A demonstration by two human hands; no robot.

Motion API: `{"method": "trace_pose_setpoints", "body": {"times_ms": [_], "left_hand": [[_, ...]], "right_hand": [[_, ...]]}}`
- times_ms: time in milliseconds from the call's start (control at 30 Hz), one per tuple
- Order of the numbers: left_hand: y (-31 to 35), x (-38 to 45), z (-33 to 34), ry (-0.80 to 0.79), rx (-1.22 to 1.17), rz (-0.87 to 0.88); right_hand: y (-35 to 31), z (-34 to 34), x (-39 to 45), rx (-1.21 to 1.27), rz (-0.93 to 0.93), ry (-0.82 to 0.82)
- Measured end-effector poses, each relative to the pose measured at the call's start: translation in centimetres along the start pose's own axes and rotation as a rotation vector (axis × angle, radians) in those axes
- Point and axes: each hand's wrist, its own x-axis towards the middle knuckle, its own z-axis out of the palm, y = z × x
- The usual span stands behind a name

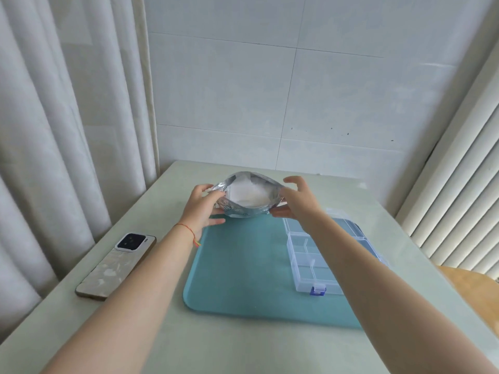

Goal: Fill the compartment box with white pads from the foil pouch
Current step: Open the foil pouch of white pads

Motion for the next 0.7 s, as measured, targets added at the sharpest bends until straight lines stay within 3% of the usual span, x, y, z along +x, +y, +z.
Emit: {"method": "trace_pose_setpoints", "body": {"times_ms": [100,367,533,700], "left_hand": [[-0.1,0.9,0.2,-0.018,0.010,0.000],[0.3,4.4,0.9,0.077,-0.035,0.231],[-2.4,6.0,0.5,0.142,0.147,0.141],[-2.9,6.0,0.1,0.193,0.257,0.148]], "right_hand": [[-0.6,0.6,0.6,0.020,0.001,-0.043],[-0.8,2.4,4.2,-0.066,-0.234,0.104],[1.5,3.1,5.3,-0.252,-0.100,0.034],[2.3,3.1,5.4,-0.372,-0.066,0.071]]}}
